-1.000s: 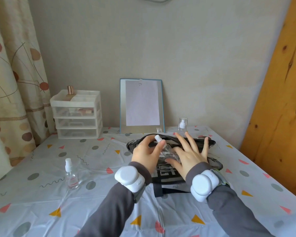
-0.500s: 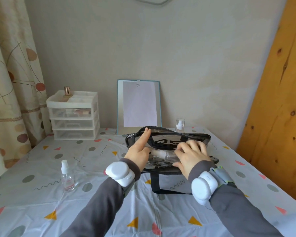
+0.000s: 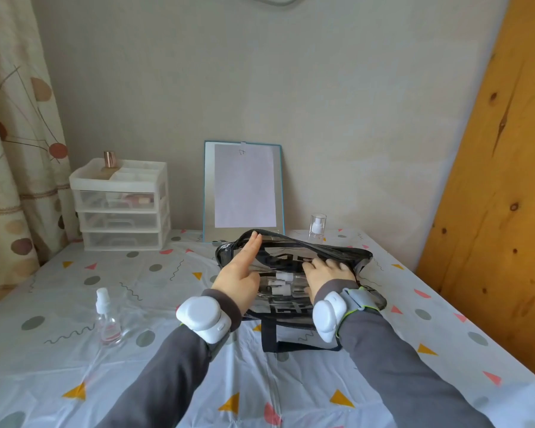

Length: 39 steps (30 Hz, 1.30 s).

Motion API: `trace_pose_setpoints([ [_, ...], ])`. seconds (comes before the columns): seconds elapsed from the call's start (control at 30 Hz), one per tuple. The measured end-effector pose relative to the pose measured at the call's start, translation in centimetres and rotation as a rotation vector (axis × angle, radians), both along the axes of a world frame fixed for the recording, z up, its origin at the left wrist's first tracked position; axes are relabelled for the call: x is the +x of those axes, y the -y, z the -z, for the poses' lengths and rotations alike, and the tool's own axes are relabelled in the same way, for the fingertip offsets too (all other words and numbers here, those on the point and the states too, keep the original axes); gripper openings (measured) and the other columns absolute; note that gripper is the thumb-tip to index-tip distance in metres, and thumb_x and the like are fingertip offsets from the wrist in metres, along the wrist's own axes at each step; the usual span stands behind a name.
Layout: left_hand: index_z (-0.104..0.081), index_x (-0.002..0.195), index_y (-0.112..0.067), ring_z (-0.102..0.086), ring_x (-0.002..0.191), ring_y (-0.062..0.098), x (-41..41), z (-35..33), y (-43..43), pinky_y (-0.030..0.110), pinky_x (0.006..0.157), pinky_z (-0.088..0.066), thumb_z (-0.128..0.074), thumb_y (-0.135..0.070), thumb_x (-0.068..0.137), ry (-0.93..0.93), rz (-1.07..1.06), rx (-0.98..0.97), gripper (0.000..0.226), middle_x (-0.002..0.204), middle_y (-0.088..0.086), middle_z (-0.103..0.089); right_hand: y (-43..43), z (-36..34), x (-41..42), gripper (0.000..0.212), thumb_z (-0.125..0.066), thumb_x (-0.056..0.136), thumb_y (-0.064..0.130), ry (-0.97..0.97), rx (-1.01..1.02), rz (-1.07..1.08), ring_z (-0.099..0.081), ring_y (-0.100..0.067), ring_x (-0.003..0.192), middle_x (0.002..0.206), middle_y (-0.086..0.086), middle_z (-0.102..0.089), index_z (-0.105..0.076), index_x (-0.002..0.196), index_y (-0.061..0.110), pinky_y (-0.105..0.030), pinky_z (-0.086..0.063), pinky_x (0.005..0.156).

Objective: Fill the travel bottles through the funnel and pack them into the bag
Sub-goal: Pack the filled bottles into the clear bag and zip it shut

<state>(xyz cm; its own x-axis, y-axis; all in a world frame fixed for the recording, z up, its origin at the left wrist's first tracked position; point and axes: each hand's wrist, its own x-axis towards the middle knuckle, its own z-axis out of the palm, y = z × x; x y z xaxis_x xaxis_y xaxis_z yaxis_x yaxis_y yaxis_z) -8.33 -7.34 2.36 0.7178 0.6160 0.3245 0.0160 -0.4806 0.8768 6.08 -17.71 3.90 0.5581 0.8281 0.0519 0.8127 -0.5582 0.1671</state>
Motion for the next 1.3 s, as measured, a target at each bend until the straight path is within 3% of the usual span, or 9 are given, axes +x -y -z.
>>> trace_pose_setpoints([
  [0.2,-0.029,0.141,-0.036,-0.021,0.126,-0.015,-0.2,0.0,-0.2,-0.011,0.087,-0.017,-0.034,0.007,0.086,-0.004,-0.030,0.034,0.070,0.146,-0.025,-0.022,2.1,0.4,-1.8,0.044,-0.045,0.091,0.027,0.075,0.413,-0.197,-0.041,-0.023,0.123,0.137,0.004,-0.040,-0.037,0.134,0.022,-0.035,-0.034,0.098],
  [0.33,-0.029,0.141,-0.037,-0.027,0.137,0.005,-0.2,0.0,-0.1,0.015,0.109,-0.024,-0.035,0.007,0.087,0.006,-0.035,0.049,0.070,0.146,-0.026,-0.022,2.8,-0.6,-3.1,0.036,-0.073,0.069,0.012,0.219,0.657,-0.415,-0.062,-0.025,0.100,0.106,-0.002,-0.064,-0.066,0.104,0.012,-0.037,-0.050,0.082],
  [0.47,-0.029,0.140,-0.039,-0.038,0.133,0.017,-0.4,-0.2,0.1,0.035,0.108,-0.036,-0.033,0.008,0.086,0.018,-0.034,0.059,0.072,0.148,-0.021,-0.024,2.2,-0.1,-3.2,0.052,-0.054,0.087,0.026,0.108,0.465,-0.346,-0.023,-0.017,0.138,0.143,0.001,-0.035,-0.039,0.136,0.020,-0.038,-0.012,0.114],
  [0.57,-0.029,0.141,-0.036,-0.033,0.136,0.015,-0.5,-0.2,0.1,0.038,0.111,-0.030,-0.031,0.010,0.085,0.019,-0.030,0.066,0.072,0.149,-0.018,-0.024,1.8,0.6,-2.9,0.060,-0.048,0.089,0.031,0.100,0.385,-0.255,0.002,-0.012,0.143,0.153,0.008,-0.011,-0.022,0.142,0.027,-0.043,0.005,0.114],
  [0.73,-0.034,0.140,-0.033,-0.045,0.122,0.003,-0.8,-0.4,0.5,0.000,0.089,-0.034,-0.031,0.008,0.086,-0.013,-0.047,0.095,0.068,0.142,-0.017,-0.035,1.7,1.0,-2.5,0.075,-0.051,0.085,0.038,0.155,0.317,-0.238,0.023,-0.016,0.140,0.154,0.007,0.019,-0.006,0.145,0.034,-0.052,0.017,0.108],
  [0.87,-0.063,0.105,-0.033,-0.060,0.091,0.003,-1.8,0.0,0.9,-0.006,0.067,-0.036,-0.035,0.006,0.083,0.046,-0.187,0.128,0.053,0.098,-0.010,-0.064,1.5,0.9,-2.1,0.087,-0.052,0.081,0.049,0.186,0.270,-0.206,0.030,-0.021,0.138,0.151,0.007,0.028,0.008,0.143,0.040,-0.055,0.026,0.101],
  [0.97,-0.068,0.095,-0.024,-0.059,0.096,0.013,-4.0,0.2,-0.1,0.000,0.078,-0.033,-0.042,0.007,0.080,0.107,-0.411,0.190,0.043,0.100,-0.004,-0.067,1.1,1.0,-2.3,0.086,-0.049,0.080,0.058,0.203,0.263,-0.192,0.031,-0.023,0.137,0.152,0.005,0.028,0.008,0.143,0.041,-0.057,0.025,0.101],
  [1.1,-0.059,0.117,-0.008,-0.038,0.124,0.034,-7.1,2.0,-3.3,0.039,0.106,-0.019,-0.053,-0.003,0.074,-0.111,-0.875,0.443,0.044,0.129,0.011,-0.052,0.8,1.1,-2.5,0.081,-0.042,0.081,0.065,0.206,0.299,-0.179,0.029,-0.024,0.138,0.152,0.004,0.027,0.004,0.144,0.041,-0.058,0.023,0.103],
  [1.3,-0.029,0.136,0.001,-0.018,0.136,0.036,-10.1,4.8,-6.3,0.049,0.114,-0.009,-0.061,-0.008,0.078,-0.270,-1.109,0.154,0.067,0.146,0.021,-0.023,0.3,1.2,-3.1,0.083,-0.046,0.081,0.062,0.194,0.281,-0.156,0.028,-0.025,0.138,0.151,0.002,0.029,0.003,0.144,0.040,-0.060,0.023,0.102],
])
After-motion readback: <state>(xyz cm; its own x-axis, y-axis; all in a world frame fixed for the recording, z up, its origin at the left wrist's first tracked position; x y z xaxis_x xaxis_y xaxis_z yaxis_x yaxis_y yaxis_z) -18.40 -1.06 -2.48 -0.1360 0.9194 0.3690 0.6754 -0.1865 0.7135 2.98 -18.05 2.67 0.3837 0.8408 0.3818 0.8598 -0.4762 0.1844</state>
